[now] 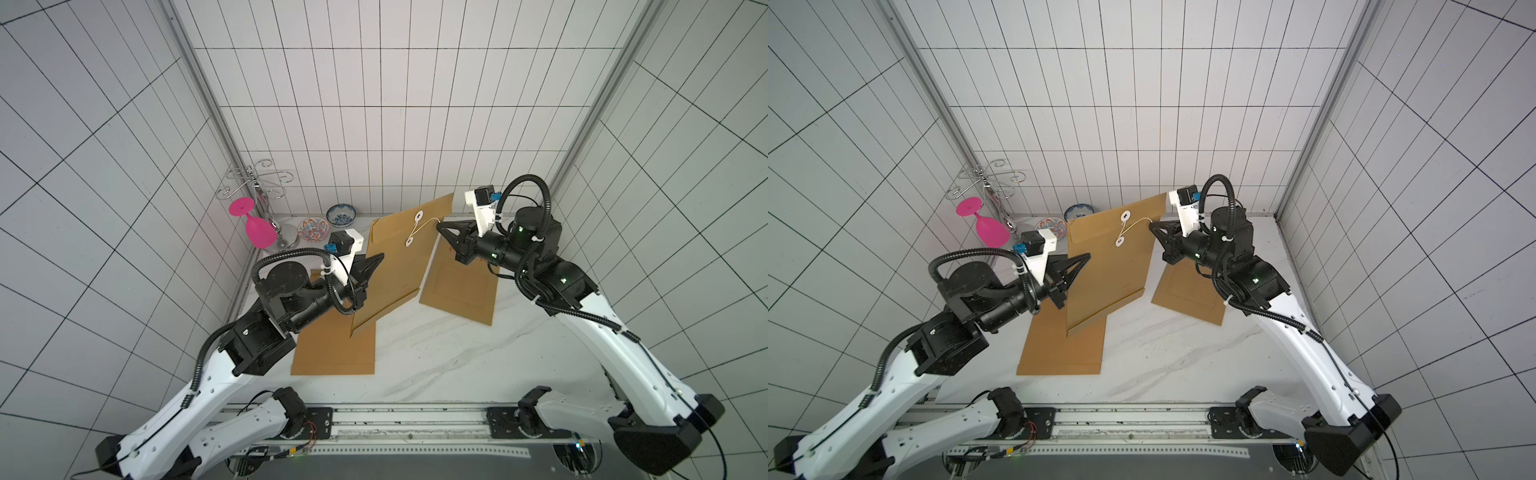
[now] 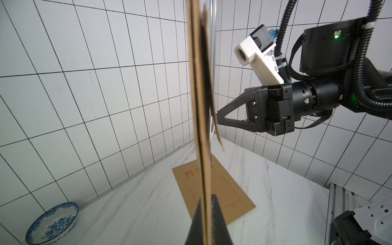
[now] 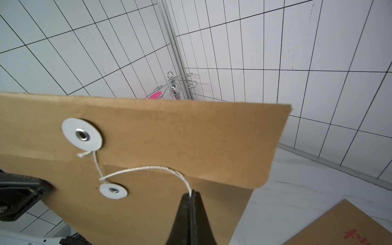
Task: Open the file bag
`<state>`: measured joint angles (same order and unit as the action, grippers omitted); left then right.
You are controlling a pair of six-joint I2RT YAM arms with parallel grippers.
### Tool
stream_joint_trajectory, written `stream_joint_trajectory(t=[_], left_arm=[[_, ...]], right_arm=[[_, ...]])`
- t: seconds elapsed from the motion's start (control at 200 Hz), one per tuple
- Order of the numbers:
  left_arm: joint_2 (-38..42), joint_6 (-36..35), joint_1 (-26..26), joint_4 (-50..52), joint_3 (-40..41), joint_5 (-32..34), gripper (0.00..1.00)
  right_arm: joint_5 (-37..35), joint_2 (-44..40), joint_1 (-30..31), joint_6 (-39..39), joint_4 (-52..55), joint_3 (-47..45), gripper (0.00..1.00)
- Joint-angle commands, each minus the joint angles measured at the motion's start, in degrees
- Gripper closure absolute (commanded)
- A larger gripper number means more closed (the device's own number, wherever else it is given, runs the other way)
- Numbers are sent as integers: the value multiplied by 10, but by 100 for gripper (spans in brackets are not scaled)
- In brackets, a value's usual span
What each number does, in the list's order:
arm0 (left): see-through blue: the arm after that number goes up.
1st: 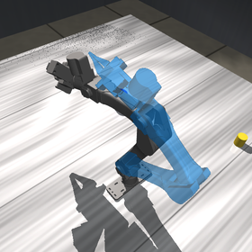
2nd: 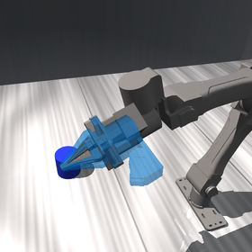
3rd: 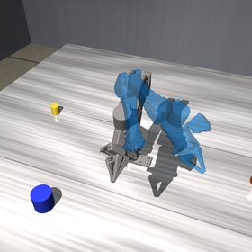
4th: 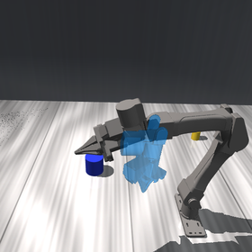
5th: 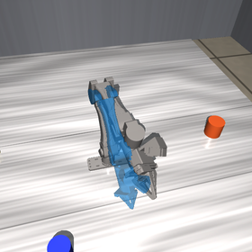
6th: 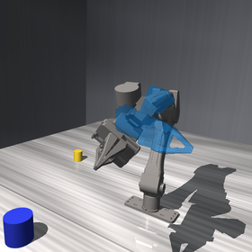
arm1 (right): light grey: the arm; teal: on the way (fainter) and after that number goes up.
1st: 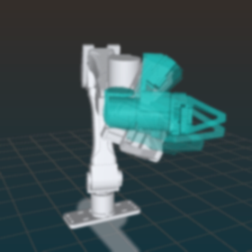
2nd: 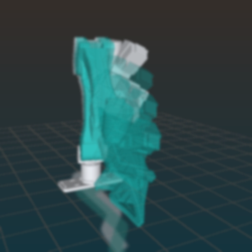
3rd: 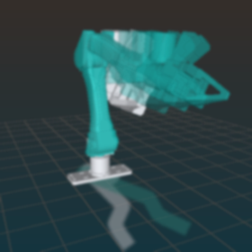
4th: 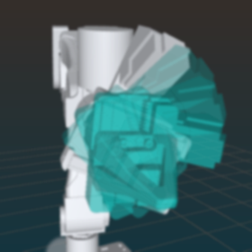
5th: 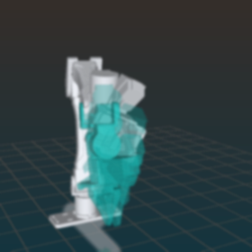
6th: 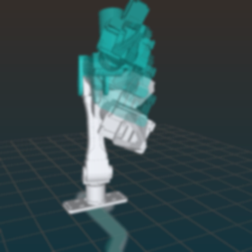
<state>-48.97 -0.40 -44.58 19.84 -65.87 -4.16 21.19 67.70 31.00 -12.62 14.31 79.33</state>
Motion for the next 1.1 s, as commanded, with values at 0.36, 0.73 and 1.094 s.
stream_joint_trajectory(t=[0.36, 0.73, 1.094], left_arm=[[31, 0, -2, -30, -4, 8, 100], [41, -5, -2, -33, 3, 20, 100], [44, 4, -2, -50, 3, 41, 100]], right_arm=[[-2, -12, -14, -7, 8, -28, 100], [-8, -14, -18, -9, 13, -35, 100], [4, -14, -21, -1, 20, -38, 100]])
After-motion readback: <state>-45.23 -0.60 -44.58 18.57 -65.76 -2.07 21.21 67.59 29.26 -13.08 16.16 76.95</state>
